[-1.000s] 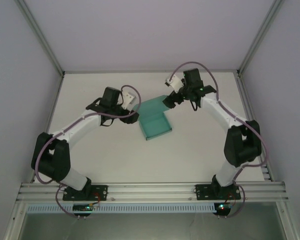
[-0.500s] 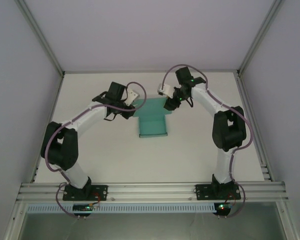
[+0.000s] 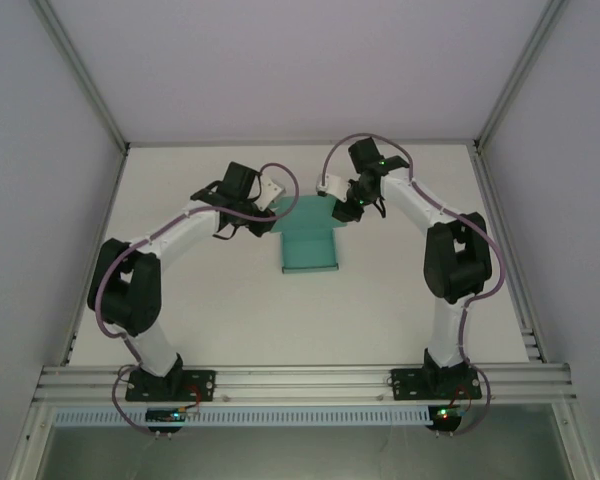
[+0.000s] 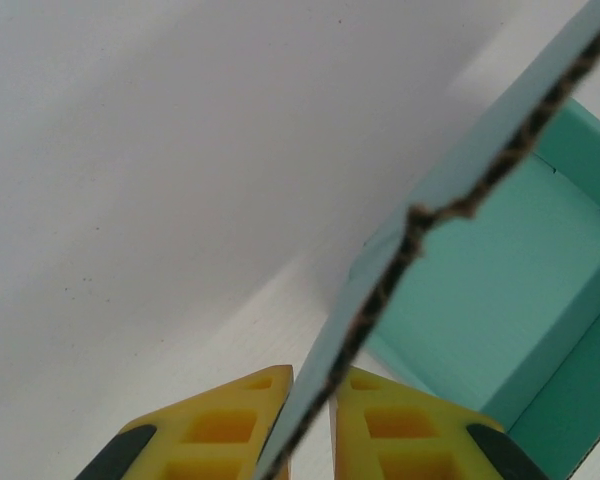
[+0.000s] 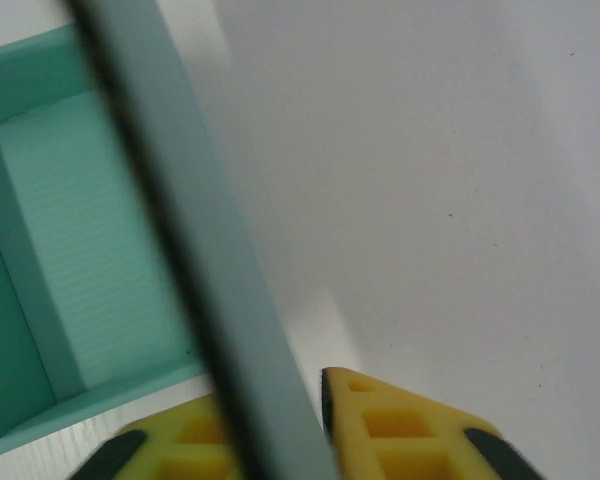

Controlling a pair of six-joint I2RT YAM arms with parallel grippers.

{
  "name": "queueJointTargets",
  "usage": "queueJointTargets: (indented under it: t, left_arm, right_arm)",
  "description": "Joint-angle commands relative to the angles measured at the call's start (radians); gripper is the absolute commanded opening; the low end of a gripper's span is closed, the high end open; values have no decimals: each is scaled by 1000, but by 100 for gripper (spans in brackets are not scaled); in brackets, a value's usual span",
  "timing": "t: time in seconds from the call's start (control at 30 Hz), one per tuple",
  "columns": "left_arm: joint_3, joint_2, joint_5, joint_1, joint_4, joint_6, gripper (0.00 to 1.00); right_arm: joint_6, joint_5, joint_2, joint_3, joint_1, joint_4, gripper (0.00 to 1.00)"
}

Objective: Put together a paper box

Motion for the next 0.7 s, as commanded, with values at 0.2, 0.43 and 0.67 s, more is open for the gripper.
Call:
queueJointTargets:
  t: [0.2, 0.43, 0.67]
  left_arm:
    - [48, 22, 92, -7, 18, 22, 0]
    - [30, -13, 48, -8, 82, -103, 0]
    - [13, -6, 46, -21, 220, -341, 0]
  right_arm:
    - [16, 73, -44, -37, 43, -2, 6]
    - [309, 209, -92, -60, 64, 117, 0]
    - [1013, 315, -158, -160, 119, 351, 0]
